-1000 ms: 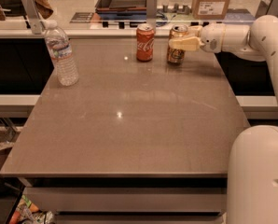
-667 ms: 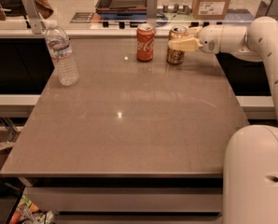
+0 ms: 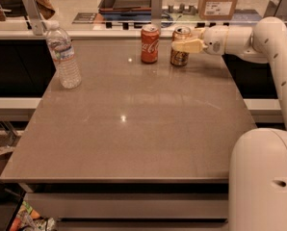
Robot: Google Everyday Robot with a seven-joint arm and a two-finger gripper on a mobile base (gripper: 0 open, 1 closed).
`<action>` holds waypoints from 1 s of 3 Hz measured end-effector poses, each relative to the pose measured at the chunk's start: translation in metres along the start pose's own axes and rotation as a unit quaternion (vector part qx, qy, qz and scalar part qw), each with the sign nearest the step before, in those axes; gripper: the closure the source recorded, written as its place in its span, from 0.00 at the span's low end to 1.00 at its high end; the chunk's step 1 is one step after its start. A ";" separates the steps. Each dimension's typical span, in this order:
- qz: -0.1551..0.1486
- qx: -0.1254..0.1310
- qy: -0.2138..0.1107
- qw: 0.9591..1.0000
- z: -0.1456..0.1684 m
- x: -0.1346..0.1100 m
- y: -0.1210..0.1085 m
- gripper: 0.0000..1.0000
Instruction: Move orange can near coke can
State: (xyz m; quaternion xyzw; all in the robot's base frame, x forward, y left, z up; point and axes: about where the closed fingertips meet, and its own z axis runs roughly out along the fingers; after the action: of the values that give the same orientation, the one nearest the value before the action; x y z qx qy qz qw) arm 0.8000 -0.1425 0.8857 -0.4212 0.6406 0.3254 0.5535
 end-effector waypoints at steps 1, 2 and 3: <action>0.000 -0.002 0.000 1.000 0.004 0.000 0.001 0.37; 0.001 -0.003 0.000 1.000 0.004 0.000 0.001 0.13; 0.001 -0.006 0.000 1.000 0.008 0.001 0.002 0.00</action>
Offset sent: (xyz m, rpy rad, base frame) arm 0.0006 0.0032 -0.0009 0.0008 0.0015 0.0042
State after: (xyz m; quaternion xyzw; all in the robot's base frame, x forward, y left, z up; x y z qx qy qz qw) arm 0.8014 -0.1344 0.8834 -0.4235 0.6390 0.3298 0.5510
